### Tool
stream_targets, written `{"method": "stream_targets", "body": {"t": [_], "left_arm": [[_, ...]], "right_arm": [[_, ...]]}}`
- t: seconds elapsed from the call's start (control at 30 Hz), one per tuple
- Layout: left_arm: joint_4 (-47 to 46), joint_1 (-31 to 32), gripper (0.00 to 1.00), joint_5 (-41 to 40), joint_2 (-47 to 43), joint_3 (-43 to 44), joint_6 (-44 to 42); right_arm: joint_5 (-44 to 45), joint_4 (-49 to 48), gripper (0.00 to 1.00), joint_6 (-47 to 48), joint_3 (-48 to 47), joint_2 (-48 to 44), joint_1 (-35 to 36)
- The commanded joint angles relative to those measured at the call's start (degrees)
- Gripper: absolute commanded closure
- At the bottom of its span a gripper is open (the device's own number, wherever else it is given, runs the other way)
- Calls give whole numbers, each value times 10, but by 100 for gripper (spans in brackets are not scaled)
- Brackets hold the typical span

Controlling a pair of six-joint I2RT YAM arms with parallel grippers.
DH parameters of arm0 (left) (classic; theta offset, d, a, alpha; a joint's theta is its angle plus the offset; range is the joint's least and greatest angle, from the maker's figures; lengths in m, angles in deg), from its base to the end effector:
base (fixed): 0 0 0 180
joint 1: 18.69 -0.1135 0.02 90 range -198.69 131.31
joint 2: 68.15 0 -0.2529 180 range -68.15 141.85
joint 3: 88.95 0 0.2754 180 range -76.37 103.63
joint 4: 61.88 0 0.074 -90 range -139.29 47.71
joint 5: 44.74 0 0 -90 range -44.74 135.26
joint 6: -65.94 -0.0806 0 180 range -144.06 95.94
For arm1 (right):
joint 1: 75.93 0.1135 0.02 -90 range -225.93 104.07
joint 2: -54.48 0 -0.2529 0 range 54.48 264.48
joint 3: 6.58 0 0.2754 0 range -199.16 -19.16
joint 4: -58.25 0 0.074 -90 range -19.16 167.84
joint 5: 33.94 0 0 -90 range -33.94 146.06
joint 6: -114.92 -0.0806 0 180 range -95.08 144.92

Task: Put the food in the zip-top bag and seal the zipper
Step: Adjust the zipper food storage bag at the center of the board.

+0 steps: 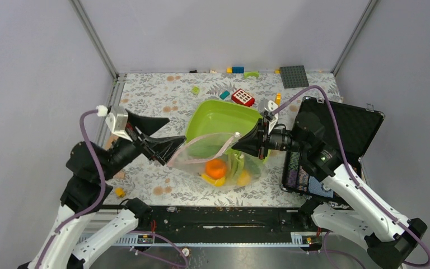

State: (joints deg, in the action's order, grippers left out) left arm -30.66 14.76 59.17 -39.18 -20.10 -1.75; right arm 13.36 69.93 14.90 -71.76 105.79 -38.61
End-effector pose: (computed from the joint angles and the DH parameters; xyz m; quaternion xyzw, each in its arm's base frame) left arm 0.1233 -0.1047 0.4355 0.1542 0.6349 -0.4218 0.6286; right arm 0.1756 0.2026 0.3820 -0.4073 0.5657 0.5006 0.5132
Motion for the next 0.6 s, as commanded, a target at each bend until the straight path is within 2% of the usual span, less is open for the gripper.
{"method": "stream_targets", "body": {"t": [0.0,0.07,0.27,0.43,0.57], "left_arm": [[-17,1,1,181,114,79,-79],[-15,3,1,239,167,98,-90],[-13,59,1,276,260,123,-130],[-7,124,1,238,280,119,-187],[2,138,1,219,292,118,-200]], "right_arm": [[-37,28,100,10,-48,-1,-3],[-35,29,100,-1,-52,-3,-2],[-24,50,100,-25,-73,9,-2],[-10,53,100,-33,-84,26,-2],[4,56,100,-40,-93,36,-2]]}}
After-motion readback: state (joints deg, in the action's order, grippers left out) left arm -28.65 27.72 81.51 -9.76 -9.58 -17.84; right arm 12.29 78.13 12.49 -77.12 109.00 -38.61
